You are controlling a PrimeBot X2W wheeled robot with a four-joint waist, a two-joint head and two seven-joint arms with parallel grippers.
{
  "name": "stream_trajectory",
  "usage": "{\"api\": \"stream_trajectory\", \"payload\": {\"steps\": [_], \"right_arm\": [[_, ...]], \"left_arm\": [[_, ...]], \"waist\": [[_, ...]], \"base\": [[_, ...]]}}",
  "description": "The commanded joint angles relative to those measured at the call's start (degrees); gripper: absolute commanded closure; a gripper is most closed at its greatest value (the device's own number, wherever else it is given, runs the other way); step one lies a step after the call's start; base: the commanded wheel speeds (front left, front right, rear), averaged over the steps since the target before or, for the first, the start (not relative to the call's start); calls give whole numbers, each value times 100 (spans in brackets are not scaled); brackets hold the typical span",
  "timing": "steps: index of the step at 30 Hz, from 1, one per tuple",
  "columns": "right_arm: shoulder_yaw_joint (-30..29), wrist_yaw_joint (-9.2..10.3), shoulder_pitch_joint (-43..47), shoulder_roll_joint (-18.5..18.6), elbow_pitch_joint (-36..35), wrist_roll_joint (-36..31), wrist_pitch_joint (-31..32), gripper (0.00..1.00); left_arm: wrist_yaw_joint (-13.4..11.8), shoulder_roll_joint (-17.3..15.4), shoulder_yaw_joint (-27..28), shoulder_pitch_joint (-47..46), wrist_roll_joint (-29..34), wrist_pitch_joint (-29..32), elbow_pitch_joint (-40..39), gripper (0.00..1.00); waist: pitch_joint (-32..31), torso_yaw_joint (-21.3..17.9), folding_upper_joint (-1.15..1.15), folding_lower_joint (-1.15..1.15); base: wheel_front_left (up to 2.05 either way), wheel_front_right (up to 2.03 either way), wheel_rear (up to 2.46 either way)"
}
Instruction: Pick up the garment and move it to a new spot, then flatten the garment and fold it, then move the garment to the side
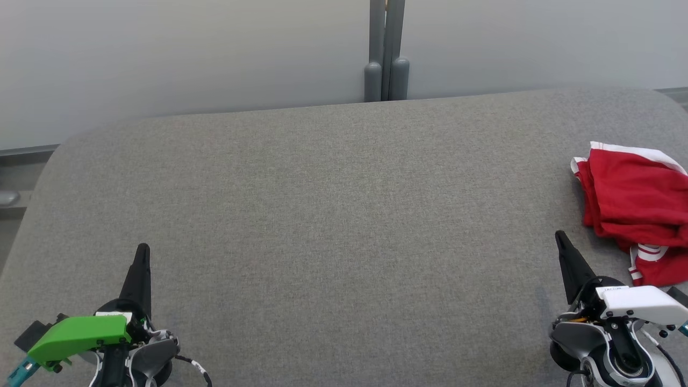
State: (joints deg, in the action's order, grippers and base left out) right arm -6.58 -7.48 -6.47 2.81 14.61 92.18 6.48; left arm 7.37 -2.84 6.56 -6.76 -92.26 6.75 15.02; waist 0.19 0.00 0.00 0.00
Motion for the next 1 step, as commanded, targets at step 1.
{"api": "stream_trajectory", "payload": {"steps": [1], "right_arm": [[-6, -2, -63, 13, -14, 32, 2, 100]], "left_arm": [[23, -4, 10, -80, -11, 13, -20, 100]], "waist": [[0, 0, 0, 0]], "base": [[0, 0, 0]]}}
